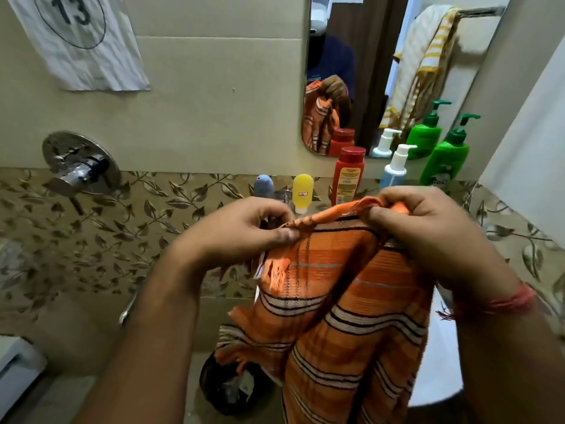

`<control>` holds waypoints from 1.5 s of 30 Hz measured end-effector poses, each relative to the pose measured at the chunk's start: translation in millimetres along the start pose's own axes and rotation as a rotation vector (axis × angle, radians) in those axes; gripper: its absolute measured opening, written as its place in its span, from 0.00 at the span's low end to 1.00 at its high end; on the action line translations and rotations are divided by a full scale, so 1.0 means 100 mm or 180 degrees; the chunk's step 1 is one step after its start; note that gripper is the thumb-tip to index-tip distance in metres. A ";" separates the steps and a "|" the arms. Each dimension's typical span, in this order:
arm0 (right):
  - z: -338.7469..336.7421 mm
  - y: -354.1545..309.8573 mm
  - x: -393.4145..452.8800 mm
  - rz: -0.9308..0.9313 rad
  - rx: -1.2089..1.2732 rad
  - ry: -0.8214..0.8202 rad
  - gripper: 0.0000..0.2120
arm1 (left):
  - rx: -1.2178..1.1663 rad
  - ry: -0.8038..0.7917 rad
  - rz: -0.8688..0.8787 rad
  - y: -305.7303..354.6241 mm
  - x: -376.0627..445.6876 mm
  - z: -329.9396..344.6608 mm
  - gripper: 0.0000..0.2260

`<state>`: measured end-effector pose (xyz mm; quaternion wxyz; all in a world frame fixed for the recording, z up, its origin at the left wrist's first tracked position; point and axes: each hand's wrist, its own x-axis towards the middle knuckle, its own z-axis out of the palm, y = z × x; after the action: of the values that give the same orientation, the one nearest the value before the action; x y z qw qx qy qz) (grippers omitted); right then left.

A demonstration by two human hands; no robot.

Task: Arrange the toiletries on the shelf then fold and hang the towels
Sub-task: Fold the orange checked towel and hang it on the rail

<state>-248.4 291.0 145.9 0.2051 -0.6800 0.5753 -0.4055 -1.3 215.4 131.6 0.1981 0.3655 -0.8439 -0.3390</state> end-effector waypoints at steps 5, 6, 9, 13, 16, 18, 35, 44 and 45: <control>0.02 0.10 0.01 0.0036 0.0214 -0.0215 0.18 | -0.0759 0.0970 0.0041 0.09 0.00 0.25 0.08; 0.00 0.11 0.02 0.0051 0.0256 -0.0234 0.18 | -0.1023 0.1085 0.0088 0.14 0.02 0.29 0.08; -0.09 0.14 0.04 0.0074 0.0322 -0.0323 0.16 | -0.1002 0.0795 0.0014 0.31 0.05 0.39 0.17; -0.20 0.18 0.03 0.0012 0.0230 -0.0416 0.15 | -0.0015 0.1043 0.0076 0.52 0.20 0.60 0.22; -0.26 0.22 0.04 -0.0041 0.0168 -0.0494 0.16 | 0.0092 0.1698 0.0176 0.60 0.33 0.75 0.13; -0.33 0.25 0.04 -0.0082 0.0117 -0.0492 0.17 | 0.0073 0.1994 0.0107 0.60 0.38 0.82 0.16; -0.69 0.63 0.20 -0.0186 0.0359 -0.0686 0.11 | -0.3433 0.3800 0.0214 0.76 0.39 0.69 0.12; -0.72 0.40 0.28 -0.1032 0.0861 -0.1243 0.05 | -0.1128 0.1127 0.0089 0.86 0.47 0.79 0.19; -0.71 0.37 0.31 -0.1083 0.0917 -0.1211 0.04 | -0.1132 0.0740 0.0049 0.87 0.50 0.82 0.20</control>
<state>-326.6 265.9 169.4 0.3329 -0.7944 0.3408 -0.3768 -123.9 257.1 141.5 0.3580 0.3550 -0.7450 -0.4367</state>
